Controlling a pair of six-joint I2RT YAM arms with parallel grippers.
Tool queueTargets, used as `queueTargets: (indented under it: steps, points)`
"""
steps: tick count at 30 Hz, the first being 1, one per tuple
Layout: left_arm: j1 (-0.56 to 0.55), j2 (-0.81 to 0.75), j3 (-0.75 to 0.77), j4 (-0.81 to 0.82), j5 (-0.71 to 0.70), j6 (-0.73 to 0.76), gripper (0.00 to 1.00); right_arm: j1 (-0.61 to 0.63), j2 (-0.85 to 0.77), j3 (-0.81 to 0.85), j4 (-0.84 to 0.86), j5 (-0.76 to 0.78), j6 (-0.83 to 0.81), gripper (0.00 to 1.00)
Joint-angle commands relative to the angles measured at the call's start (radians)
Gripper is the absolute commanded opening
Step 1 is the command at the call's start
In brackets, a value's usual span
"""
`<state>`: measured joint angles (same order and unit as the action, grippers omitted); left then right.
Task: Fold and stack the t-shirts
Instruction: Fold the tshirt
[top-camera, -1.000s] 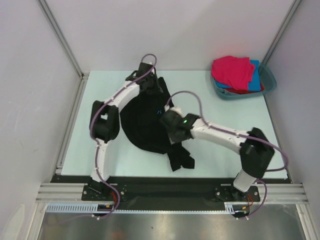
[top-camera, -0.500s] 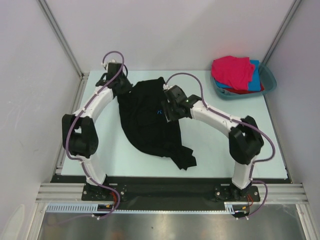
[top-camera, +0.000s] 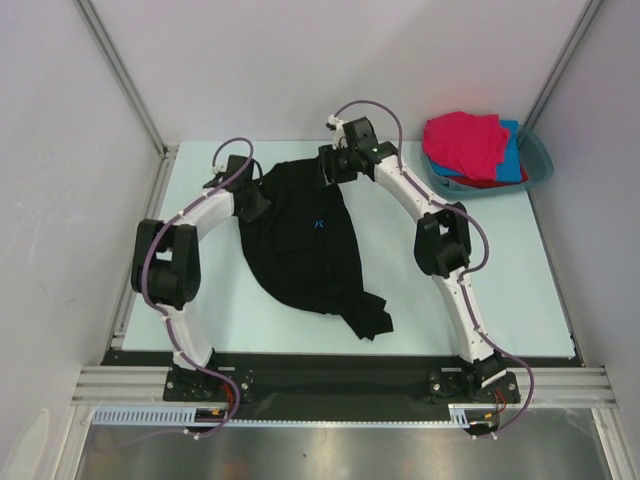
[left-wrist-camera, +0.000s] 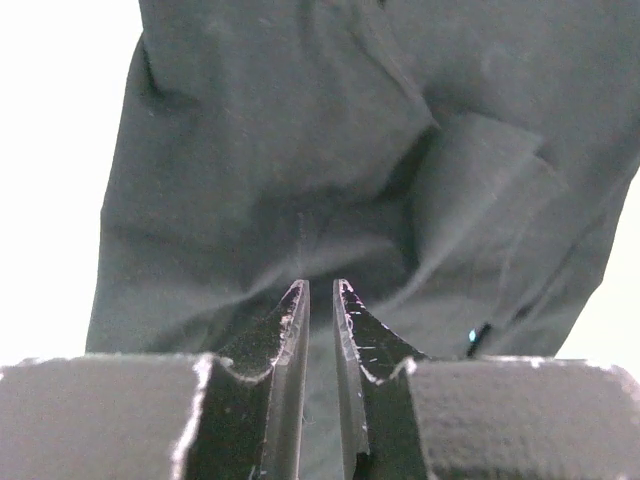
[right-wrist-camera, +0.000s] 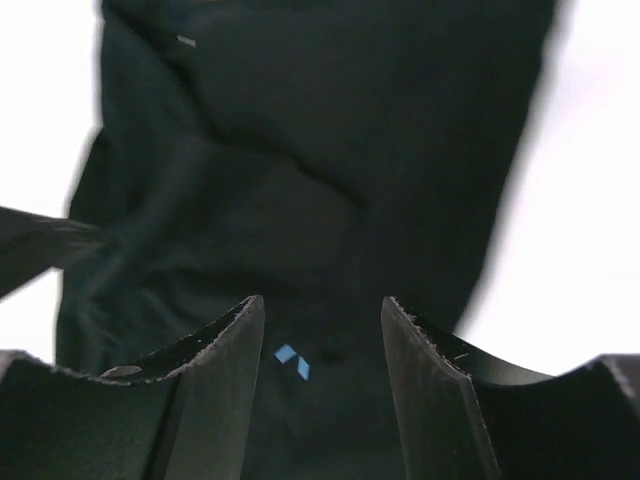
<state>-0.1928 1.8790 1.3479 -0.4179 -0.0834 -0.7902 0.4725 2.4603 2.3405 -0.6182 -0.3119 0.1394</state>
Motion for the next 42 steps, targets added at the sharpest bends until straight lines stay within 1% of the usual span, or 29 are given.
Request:
queueTargets:
  steps: [1, 5, 7, 10, 12, 15, 16, 17, 22, 26, 28, 30, 31, 32, 34, 37, 42]
  points:
    - [0.016, 0.047, 0.011, 0.034, -0.049, -0.072, 0.20, -0.027, 0.077, 0.111, -0.031, -0.179, -0.006, 0.57]
    - [0.038, 0.120, 0.059, 0.030, -0.030, -0.096, 0.20, -0.061, 0.095, 0.079, 0.069, -0.307, 0.066, 0.58]
    - [0.049, 0.138, 0.085, 0.027, -0.010, -0.101, 0.19, -0.067, 0.100, 0.059, 0.083, -0.335, 0.081, 0.58]
    - [0.059, 0.141, 0.083, 0.040, -0.001, -0.101, 0.19, -0.075, 0.092, -0.025, 0.133, -0.413, 0.097, 0.58]
    - [0.062, 0.125, 0.067, 0.054, -0.001, -0.101, 0.19, -0.081, 0.074, -0.126, 0.221, -0.473, 0.138, 0.58]
    - [0.070, 0.111, 0.054, 0.067, 0.007, -0.101, 0.19, -0.081, 0.060, -0.196, 0.305, -0.536, 0.186, 0.57]
    - [0.075, 0.109, 0.053, 0.068, 0.010, -0.099, 0.19, -0.078, 0.060, -0.242, 0.331, -0.553, 0.199, 0.57]
    - [0.076, 0.109, 0.051, 0.070, 0.011, -0.099, 0.19, -0.078, 0.058, -0.257, 0.377, -0.585, 0.213, 0.57]
    - [0.085, 0.111, 0.054, 0.076, 0.027, -0.098, 0.19, -0.063, 0.072, -0.306, 0.446, -0.638, 0.267, 0.57]
    - [0.087, 0.118, 0.053, 0.080, 0.039, -0.095, 0.19, -0.063, 0.100, -0.299, 0.524, -0.702, 0.325, 0.57]
    - [0.090, 0.120, 0.053, 0.082, 0.042, -0.095, 0.19, -0.060, 0.091, -0.300, 0.520, -0.702, 0.303, 0.57]
    - [0.093, 0.123, 0.051, 0.085, 0.045, -0.093, 0.19, -0.058, 0.036, -0.313, 0.430, -0.615, 0.241, 0.57]
    - [0.095, 0.123, 0.051, 0.085, 0.048, -0.093, 0.19, -0.055, 0.016, -0.322, 0.399, -0.527, 0.209, 0.57]
    - [0.096, 0.121, 0.051, 0.087, 0.048, -0.093, 0.19, -0.048, -0.006, -0.328, 0.332, -0.463, 0.143, 0.57]
    - [0.101, 0.123, 0.053, 0.091, 0.048, -0.090, 0.19, -0.041, -0.047, -0.340, 0.273, -0.351, 0.097, 0.57]
    - [0.107, 0.121, 0.056, 0.091, 0.051, -0.092, 0.19, -0.052, -0.047, -0.316, 0.236, -0.326, 0.083, 0.57]
    - [0.110, 0.121, 0.053, 0.091, 0.054, -0.089, 0.19, -0.046, -0.081, -0.323, 0.239, -0.308, 0.072, 0.57]
